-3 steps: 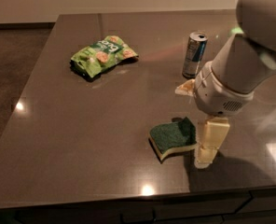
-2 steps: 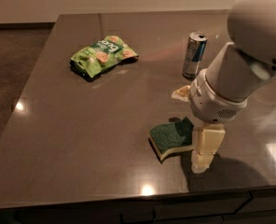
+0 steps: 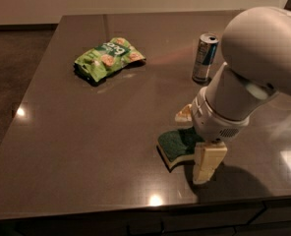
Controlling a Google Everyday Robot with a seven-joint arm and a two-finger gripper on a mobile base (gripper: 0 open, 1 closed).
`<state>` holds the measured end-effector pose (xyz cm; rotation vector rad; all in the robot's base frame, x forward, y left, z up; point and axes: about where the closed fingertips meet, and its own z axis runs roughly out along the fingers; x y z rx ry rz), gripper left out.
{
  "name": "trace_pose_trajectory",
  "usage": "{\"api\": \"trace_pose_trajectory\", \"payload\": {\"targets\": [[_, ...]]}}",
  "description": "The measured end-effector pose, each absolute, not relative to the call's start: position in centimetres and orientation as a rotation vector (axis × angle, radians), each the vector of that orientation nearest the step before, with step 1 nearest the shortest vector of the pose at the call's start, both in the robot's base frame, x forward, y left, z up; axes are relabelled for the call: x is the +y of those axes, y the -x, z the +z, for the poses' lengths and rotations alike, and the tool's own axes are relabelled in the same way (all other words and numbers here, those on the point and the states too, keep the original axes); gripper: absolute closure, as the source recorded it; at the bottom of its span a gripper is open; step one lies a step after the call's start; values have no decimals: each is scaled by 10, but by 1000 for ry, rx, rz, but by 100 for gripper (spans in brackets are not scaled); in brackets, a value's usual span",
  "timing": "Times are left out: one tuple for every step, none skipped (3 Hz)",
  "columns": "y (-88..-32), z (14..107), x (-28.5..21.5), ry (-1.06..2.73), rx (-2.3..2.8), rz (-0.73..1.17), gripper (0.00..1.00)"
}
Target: Pick sponge
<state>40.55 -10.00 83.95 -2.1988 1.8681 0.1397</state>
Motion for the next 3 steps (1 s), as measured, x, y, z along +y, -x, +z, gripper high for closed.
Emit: {"api": "trace_pose_trajectory", "payload": {"targets": [[-404,835,-100,2214,1875,144,41],[-408,837,-98,2219,1877,153,64],[-414,852,-93,2210,1878,178,88]]}}
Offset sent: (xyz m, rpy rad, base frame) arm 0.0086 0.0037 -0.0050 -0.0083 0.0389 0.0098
